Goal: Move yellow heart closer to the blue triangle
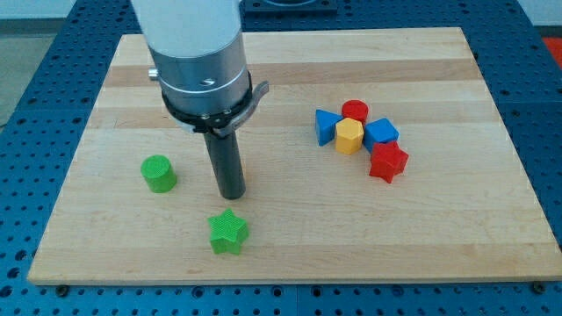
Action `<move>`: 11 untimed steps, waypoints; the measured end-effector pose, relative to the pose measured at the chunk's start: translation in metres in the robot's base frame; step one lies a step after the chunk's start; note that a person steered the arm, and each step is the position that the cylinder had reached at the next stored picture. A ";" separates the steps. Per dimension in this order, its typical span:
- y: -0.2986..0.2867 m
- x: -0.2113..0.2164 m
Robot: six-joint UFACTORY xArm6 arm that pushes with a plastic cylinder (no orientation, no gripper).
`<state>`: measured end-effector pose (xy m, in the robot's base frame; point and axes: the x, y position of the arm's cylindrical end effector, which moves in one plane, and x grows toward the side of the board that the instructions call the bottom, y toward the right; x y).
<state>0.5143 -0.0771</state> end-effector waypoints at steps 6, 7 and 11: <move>-0.009 -0.066; 0.058 -0.055; 0.152 0.020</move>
